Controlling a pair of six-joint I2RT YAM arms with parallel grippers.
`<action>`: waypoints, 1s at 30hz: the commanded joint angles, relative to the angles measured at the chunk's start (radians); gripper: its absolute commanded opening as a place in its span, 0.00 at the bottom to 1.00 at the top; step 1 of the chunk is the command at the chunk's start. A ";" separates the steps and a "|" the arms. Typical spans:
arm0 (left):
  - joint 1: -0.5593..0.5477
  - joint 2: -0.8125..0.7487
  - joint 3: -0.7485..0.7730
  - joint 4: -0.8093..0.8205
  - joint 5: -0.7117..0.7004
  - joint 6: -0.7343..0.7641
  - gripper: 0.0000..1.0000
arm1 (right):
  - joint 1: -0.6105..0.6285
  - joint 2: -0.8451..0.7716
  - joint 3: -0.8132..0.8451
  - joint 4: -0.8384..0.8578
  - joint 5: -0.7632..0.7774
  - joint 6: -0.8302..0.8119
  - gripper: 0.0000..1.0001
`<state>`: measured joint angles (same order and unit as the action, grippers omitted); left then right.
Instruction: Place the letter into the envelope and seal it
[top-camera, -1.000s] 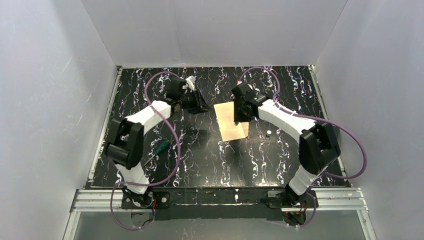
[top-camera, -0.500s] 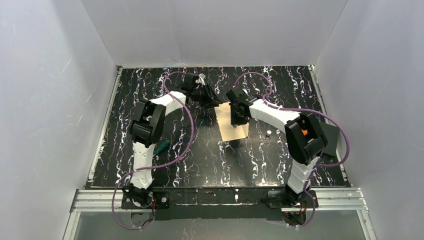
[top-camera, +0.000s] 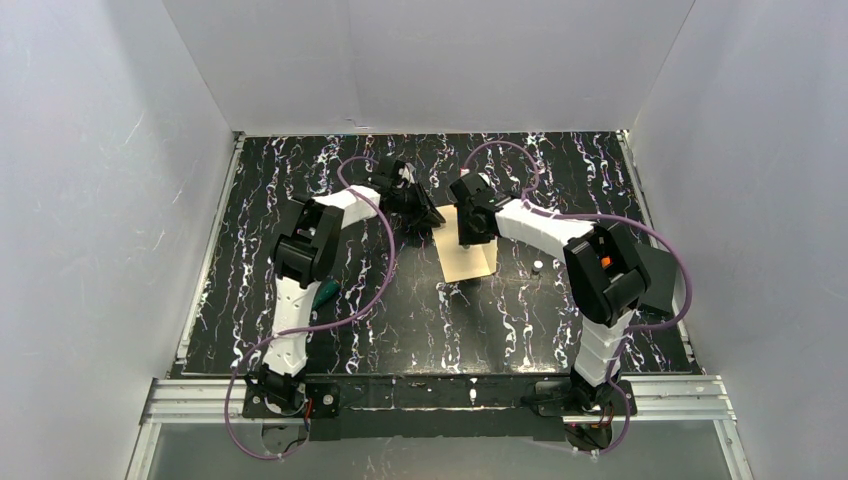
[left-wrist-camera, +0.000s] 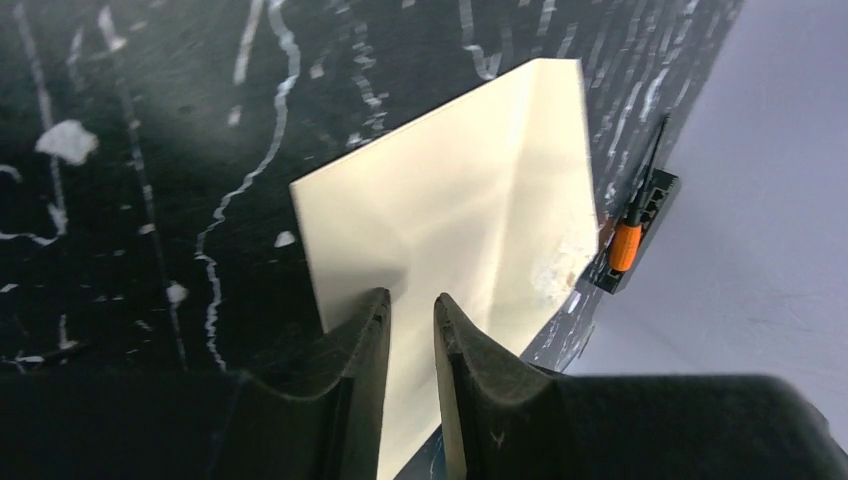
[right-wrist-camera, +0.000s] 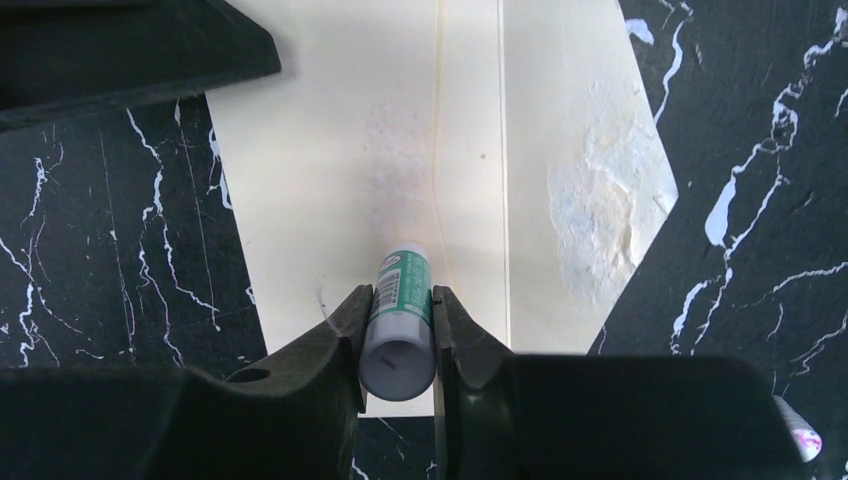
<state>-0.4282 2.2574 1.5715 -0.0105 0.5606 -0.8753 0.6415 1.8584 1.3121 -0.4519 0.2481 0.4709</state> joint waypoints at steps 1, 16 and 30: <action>-0.009 0.014 0.063 -0.191 -0.010 0.003 0.22 | -0.005 0.000 -0.051 0.082 0.032 -0.061 0.01; -0.009 0.083 0.169 -0.439 -0.012 0.022 0.23 | 0.012 -0.016 -0.259 0.395 0.106 -0.166 0.01; -0.009 0.093 0.175 -0.455 -0.016 0.012 0.23 | 0.018 -0.050 -0.258 0.597 0.156 -0.229 0.01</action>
<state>-0.4313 2.3203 1.7439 -0.3862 0.5625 -0.8749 0.6586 1.8057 1.0508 0.0803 0.3603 0.2993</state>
